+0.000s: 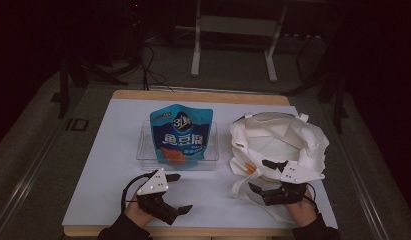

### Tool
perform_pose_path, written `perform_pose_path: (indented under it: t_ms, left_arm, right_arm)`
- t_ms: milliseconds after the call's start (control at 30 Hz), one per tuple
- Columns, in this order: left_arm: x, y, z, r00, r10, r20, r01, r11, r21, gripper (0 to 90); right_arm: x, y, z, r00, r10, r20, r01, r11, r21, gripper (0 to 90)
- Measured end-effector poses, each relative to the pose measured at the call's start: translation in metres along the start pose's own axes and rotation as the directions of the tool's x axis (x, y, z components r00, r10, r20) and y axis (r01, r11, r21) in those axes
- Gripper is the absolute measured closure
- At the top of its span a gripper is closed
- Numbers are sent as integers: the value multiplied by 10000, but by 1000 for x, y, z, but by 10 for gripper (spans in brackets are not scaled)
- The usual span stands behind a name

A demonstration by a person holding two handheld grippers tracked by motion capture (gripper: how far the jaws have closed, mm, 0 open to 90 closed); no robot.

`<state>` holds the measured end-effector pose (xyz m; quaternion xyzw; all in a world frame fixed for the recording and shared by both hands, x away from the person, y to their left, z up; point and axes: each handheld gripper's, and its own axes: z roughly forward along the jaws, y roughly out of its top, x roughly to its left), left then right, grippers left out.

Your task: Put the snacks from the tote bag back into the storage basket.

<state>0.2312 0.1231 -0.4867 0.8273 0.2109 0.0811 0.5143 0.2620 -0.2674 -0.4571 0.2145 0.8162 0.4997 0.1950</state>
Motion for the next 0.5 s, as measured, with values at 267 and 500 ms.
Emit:
perform_pose_path:
  t_ms: [267,500]
  left_arm:
    - [-2,-2,4,9998,157,-127,-155,9998,115,9]
    - [-1,-3,3,9998,79,-162,-77,9999,76,9]
  right_arm:
    - [6,-10,-9,9978,-74,658,80,9999,-91,142]
    - [7,-19,-11,9944,-210,1033,204,9998,67,140]
